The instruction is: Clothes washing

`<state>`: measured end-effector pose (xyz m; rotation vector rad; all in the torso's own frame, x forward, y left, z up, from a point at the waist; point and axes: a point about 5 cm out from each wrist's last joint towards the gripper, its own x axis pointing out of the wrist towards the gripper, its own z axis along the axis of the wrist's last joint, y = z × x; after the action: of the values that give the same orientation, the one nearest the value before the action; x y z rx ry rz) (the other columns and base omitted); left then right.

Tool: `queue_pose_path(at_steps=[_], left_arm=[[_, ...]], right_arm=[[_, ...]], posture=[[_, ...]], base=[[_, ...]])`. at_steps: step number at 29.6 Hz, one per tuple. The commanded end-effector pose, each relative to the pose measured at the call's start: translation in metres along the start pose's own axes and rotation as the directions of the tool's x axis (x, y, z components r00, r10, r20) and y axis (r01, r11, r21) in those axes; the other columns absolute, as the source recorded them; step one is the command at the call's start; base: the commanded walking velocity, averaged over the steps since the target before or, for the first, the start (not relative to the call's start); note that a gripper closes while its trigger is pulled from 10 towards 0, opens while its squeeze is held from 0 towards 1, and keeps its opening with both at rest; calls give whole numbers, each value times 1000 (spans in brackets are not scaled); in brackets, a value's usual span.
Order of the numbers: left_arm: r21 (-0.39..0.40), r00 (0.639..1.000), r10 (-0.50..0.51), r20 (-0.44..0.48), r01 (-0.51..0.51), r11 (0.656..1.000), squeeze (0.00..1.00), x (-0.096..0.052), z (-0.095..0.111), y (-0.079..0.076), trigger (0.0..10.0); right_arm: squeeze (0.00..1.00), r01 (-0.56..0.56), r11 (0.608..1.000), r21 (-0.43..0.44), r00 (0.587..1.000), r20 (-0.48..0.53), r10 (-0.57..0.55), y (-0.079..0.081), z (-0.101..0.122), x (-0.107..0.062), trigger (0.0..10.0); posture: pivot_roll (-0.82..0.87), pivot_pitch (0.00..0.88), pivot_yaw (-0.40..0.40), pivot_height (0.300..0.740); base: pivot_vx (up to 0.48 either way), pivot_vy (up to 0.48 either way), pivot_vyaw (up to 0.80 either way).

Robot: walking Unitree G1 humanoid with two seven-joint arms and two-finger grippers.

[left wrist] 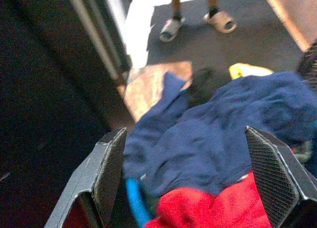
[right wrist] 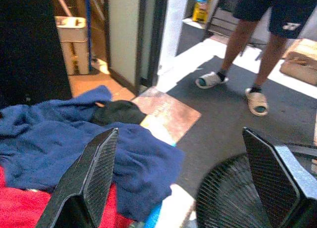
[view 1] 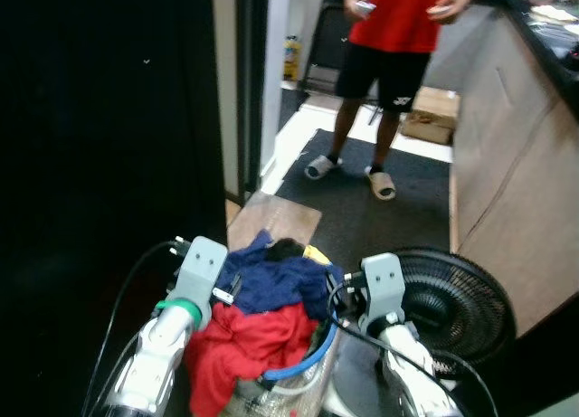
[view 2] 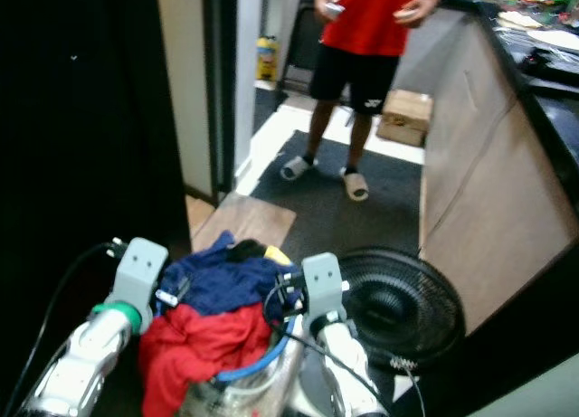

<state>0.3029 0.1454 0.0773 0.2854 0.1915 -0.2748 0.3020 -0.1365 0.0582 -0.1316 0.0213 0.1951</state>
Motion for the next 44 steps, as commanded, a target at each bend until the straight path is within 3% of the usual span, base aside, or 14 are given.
queue_pose_path(at_steps=[1, 11, 15, 18, 20, 24, 27, 31, 33, 44], left_arm=[[31, 997, -64, -44, 65, 997, 0, 0, -14, -13, 10000], [37, 988, -110, -104, 114, 993, 0, 10, -24, -39, 10000], [30, 986, -104, -132, 109, 994, 0, 12, -27, -40, 10000], [32, 982, -96, -162, 102, 994, 0, 13, -31, -38, 10000], [45, 974, -109, -199, 121, 992, 0, 12, -37, -35, 10000], [56, 967, -129, -220, 144, 988, 0, 11, -41, -35, 10000], [80, 955, -152, -254, 177, 981, 0, 7, -48, -33, 10000], [88, 953, -151, -263, 180, 980, 0, 5, -51, -31, 10000], [94, 953, -132, -274, 163, 982, 0, 0, -54, -22, 10000], [102, 948, -113, -296, 149, 984, 0, -10, -60, -11, 10000]], right_arm=[[0, 4, 1000, -26, 1000, -30, -5, -2, -7, -3, 10000], [0, 27, 996, -87, 1000, -12, -28, -10, -2, 1, 10000], [0, 24, 995, -100, 1000, 8, -23, -9, 5, 5, 10000], [0, 20, 994, -106, 1000, 24, -17, -7, 10, 9, 10000], [0, -1, 993, -116, 999, 53, 7, -2, 20, 16, 10000], [0, -13, 992, -122, 998, 63, 21, 1, 24, 20, 10000], [0, -39, 990, -139, 995, 84, 51, 5, 33, 25, 10000], [0, -49, 988, -148, 993, 95, 63, 6, 36, 26, 10000], [0, -67, 986, -154, 990, 114, 86, 11, 42, 27, 10000], [0, -106, 979, -172, 986, 106, 125, 20, 43, 30, 10000]], posture=[[109, 0, -12, 740], [84, 4, 15, 740], [79, 33, 24, 740], [80, 46, 27, 740], [93, 134, 32, 740], [93, 142, 32, 740], [97, 217, 43, 740], [99, 247, 48, 740], [106, 313, 51, 740], [122, 374, 42, 740]], base=[[0, 0, 0], [0, 0, 0], [0, 0, 0], [0, 0, 0], [0, 0, 0], [0, 0, 0], [0, 0, 0], [0, 0, 0], [0, 0, 0], [0, 0, 0]])
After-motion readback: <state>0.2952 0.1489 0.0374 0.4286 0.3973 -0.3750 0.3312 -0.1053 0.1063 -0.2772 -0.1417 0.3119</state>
